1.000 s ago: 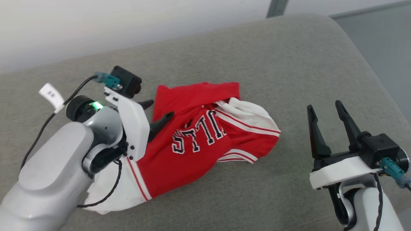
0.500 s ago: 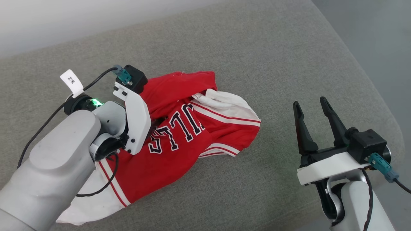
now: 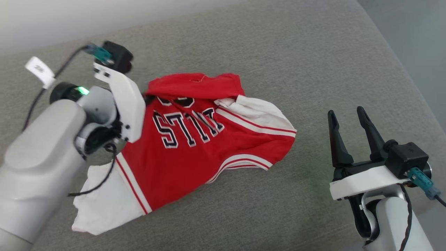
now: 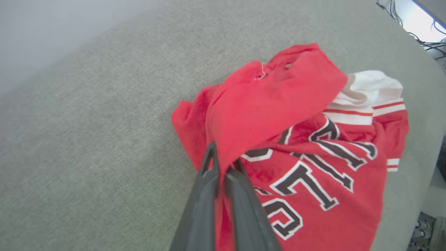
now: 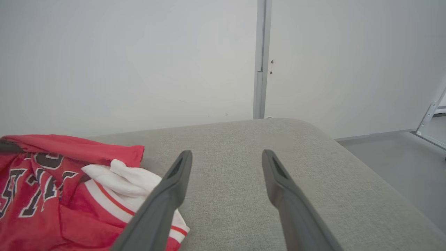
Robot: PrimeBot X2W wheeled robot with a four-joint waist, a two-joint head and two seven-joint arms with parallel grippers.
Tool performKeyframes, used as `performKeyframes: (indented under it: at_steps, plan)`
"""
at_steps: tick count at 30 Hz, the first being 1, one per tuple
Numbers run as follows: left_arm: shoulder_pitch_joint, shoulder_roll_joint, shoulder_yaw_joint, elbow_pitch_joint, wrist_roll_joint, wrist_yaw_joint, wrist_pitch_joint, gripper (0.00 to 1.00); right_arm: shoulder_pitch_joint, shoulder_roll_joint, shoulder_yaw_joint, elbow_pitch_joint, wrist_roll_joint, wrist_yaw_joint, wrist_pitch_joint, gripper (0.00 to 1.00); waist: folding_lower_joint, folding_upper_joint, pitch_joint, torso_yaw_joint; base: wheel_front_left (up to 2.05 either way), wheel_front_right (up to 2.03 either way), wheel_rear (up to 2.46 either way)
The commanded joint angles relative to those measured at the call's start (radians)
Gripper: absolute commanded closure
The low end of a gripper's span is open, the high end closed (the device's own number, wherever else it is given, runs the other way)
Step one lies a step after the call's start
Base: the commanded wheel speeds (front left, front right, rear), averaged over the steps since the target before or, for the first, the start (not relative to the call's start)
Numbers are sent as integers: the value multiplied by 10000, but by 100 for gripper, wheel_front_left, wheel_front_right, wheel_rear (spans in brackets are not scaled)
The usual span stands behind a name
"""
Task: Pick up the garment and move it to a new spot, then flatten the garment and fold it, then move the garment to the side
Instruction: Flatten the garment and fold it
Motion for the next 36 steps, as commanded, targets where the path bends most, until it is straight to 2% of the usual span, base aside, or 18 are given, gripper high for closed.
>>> performKeyframes:
  at_steps: [1, 10, 12, 16, 17, 18, 19, 23, 26, 31, 36]
  plan:
    - [-30, 144, 169, -88, -161, 126, -81, 100, -102, 5, -39, 34, -31, -3, -65, 0, 0, 0, 2, 111, 0, 0, 0]
    - [583, 1459, 889, -419, -319, 967, -395, 100, -128, 7, -166, 37, -176, -3, -72, 0, 0, 0, 66, 442, 0, 0, 0]
    - [788, 1567, 916, -316, -408, 1140, -337, 100, -129, 7, -188, 49, -233, -3, -29, 0, 0, 0, 74, 525, 0, 0, 0]
    - [990, 1497, 864, -142, -490, 1199, -329, 100, -189, 6, -191, 67, -264, -4, 31, 0, 0, 0, 86, 647, 0, 0, 0]
    - [1042, 1409, 855, -88, -532, 1169, -373, 65, -190, 4, -194, 64, -268, -4, 43, 0, 0, 0, 84, 708, 0, 0, 0]
    - [1089, 1365, 840, -29, -542, 1113, -452, 22, -196, 7, -165, 64, -283, -4, 57, 0, 0, 0, 83, 743, 0, 0, 0]
    - [1092, 1286, 855, 38, -589, 1079, -536, 0, -191, 6, -161, 54, -300, -3, 66, 0, 0, 0, 79, 782, 0, 0, 0]
    - [1001, 995, 958, 73, -834, 1069, -570, 0, -176, 3, -228, 28, -348, -4, 134, 0, 0, 0, -13, 970, 0, 0, 0]
    - [1050, 998, 925, -48, -979, 1141, -211, 0, -86, 3, -288, -6, -404, -4, 182, 0, 0, 0, -148, 1120, 0, 0, 0]
    - [1441, 1094, 781, -735, -1345, 1718, 804, 0, 43, 3, -380, -79, -479, -4, 278, 0, 0, 0, -415, 1354, 0, 0, 0]
    - [2140, 1495, 652, -1892, -1592, 2326, 1453, 0, 177, 5, -422, -198, -533, -4, 410, 0, 0, 0, -568, 1524, 0, 0, 0]
